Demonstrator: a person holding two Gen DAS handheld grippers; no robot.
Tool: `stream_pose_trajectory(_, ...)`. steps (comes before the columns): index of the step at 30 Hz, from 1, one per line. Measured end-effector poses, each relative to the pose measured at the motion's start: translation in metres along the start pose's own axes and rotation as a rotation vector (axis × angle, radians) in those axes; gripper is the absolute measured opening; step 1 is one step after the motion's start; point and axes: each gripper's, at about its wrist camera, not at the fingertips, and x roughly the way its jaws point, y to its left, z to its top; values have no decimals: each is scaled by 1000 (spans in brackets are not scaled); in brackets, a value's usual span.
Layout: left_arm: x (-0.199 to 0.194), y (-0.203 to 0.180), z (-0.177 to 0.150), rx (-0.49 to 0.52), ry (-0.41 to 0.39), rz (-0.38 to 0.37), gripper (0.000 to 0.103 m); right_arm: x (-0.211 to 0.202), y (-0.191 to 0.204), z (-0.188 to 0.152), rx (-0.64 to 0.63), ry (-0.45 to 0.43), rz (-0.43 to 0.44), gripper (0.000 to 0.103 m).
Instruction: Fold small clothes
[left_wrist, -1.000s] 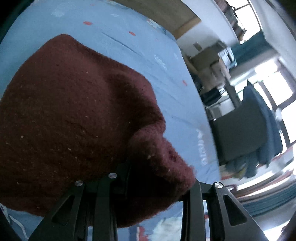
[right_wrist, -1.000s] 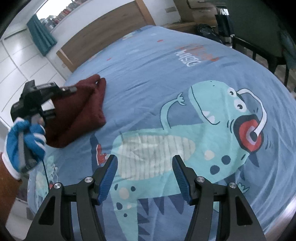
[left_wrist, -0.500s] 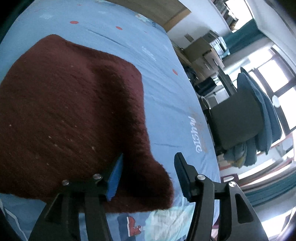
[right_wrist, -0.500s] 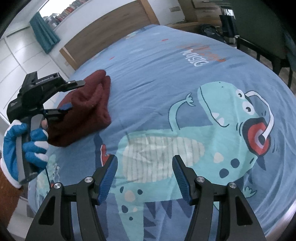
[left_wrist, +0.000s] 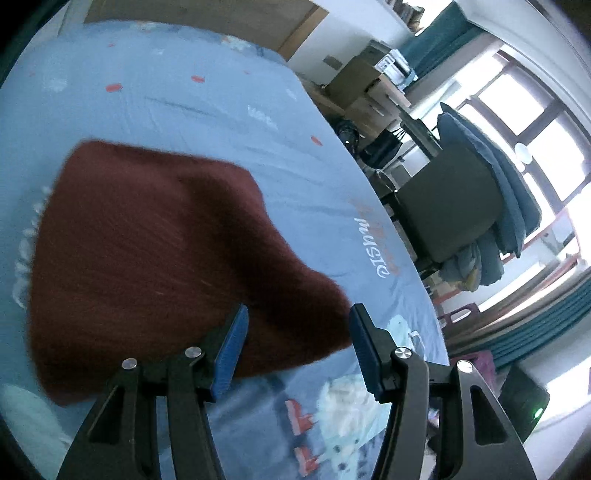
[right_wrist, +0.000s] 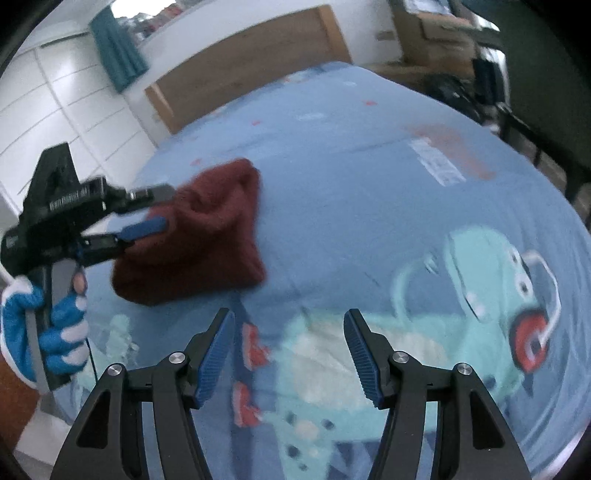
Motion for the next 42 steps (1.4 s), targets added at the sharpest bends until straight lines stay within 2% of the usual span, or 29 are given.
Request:
stream_pose_trajectory(8,-29,42,7,88,-29,120,51,23,79,63,-149,-52,97,63)
stream_pose_trajectory(13,-22,66,0,89,-21,143,51,61,120,92,-211,-44,162,63)
stream_pose_trajectory(16,-13,71,-6,114,-5,145,51,97,133,101,-222,-9,157,63)
stream_pose_trajectory(20,1,72,-19,161,27,144,51,146,126,102,-214,55,109,63)
stream_pose_trajectory(24,14,68,-34,194,46,135,51,169,99,88,-197,100,67,63)
stream_pose_trajectory(28,18,60,-51,206,48,124,53,156,76,69,-191,91,99,63)
stream_pose_trajectory(34,20,50,-68,226,53,95,54,138,41,47,-113,73,137,63)
stream_pose_trajectory(38,25,54,-58,201,52,105,54,135,41,55,-79,70,143,63)
stream_pose_trajectory(42,22,57,-53,179,42,96,54,127,45,72,-34,21,141,63)
